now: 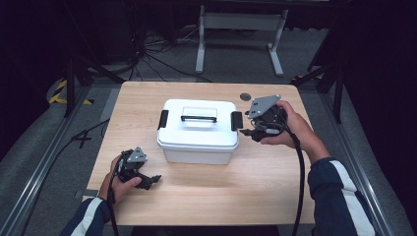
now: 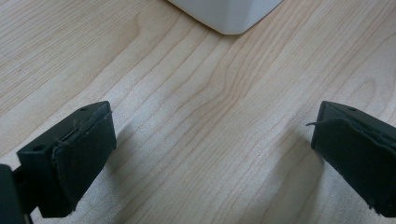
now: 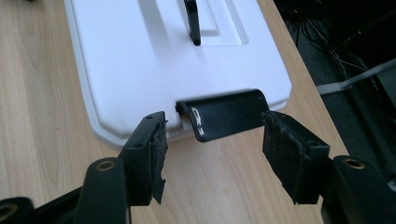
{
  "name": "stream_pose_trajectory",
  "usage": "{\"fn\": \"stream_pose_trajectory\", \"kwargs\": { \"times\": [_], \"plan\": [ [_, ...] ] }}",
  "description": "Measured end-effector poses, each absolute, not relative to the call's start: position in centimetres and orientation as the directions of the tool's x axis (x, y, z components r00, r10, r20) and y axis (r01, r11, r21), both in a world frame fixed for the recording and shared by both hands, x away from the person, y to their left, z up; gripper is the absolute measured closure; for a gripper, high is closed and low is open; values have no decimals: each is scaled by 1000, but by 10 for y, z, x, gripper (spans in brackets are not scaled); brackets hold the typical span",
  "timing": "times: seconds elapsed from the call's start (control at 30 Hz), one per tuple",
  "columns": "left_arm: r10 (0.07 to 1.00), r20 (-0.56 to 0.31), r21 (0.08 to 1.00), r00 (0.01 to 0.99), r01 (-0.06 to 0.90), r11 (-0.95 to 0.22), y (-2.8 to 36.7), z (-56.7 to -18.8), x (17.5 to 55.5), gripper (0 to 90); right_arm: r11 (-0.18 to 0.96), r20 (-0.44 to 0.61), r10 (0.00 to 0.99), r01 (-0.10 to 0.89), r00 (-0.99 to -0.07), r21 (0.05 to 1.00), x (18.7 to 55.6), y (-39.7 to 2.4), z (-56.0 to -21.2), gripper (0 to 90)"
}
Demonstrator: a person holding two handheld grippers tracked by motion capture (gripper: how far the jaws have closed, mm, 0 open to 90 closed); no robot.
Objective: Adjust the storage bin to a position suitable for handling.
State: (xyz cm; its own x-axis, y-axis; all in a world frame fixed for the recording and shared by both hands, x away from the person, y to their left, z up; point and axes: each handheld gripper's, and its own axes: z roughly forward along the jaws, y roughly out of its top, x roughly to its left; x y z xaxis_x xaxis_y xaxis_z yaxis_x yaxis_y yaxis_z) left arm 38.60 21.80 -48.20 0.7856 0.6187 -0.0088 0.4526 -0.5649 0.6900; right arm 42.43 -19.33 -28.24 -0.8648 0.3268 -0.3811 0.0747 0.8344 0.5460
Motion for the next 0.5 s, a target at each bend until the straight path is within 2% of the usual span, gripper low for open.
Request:
{"fn": "stream_pose_trajectory", "kwargs": {
  "times": [0.5],
  "plan": [
    [616, -5, 690, 788, 448, -568, 218, -482, 386, 4, 860, -384, 267, 39, -884, 508, 435, -155, -283, 429]
  ]
}}
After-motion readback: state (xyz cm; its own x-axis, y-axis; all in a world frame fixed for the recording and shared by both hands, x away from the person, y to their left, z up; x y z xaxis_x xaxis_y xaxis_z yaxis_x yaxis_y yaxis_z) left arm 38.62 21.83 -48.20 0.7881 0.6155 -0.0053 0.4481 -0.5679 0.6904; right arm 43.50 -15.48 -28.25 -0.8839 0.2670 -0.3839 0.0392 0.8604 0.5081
